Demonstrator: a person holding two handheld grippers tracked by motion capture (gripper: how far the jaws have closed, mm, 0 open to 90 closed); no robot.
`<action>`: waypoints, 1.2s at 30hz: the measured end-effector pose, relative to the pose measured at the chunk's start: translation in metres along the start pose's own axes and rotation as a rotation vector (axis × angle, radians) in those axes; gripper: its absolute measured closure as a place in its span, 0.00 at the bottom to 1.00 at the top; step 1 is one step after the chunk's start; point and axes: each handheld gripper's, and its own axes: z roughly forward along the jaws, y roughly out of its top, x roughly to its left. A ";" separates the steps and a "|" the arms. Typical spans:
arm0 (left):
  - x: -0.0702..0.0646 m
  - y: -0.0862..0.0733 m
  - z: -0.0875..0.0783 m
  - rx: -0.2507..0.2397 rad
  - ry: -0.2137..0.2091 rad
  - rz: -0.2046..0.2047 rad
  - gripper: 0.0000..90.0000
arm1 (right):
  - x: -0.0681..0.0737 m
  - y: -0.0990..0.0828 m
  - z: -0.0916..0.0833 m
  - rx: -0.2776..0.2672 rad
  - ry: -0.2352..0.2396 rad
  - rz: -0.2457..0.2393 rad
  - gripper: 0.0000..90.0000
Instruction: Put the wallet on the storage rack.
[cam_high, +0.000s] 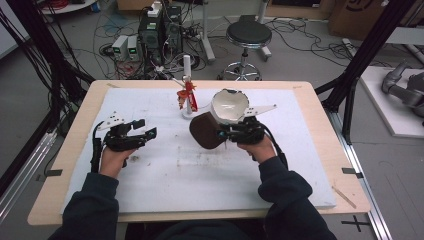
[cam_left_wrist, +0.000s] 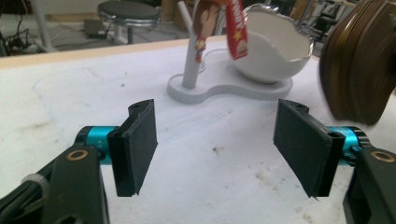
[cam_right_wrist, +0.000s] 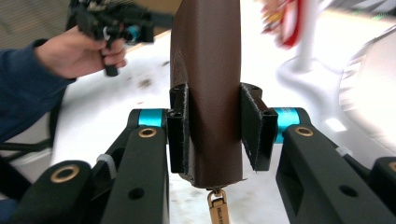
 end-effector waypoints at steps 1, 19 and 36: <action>0.000 0.000 0.001 0.005 0.000 0.001 0.33 | -0.001 0.003 -0.006 -0.006 -0.015 -0.011 0.75; 0.005 -0.004 0.005 0.024 -0.001 -0.023 0.27 | -0.035 0.073 -0.055 -0.047 -0.306 -0.144 0.75; 0.005 -0.005 0.005 0.023 -0.007 -0.029 0.27 | -0.061 0.064 -0.015 0.186 -0.461 -0.346 0.72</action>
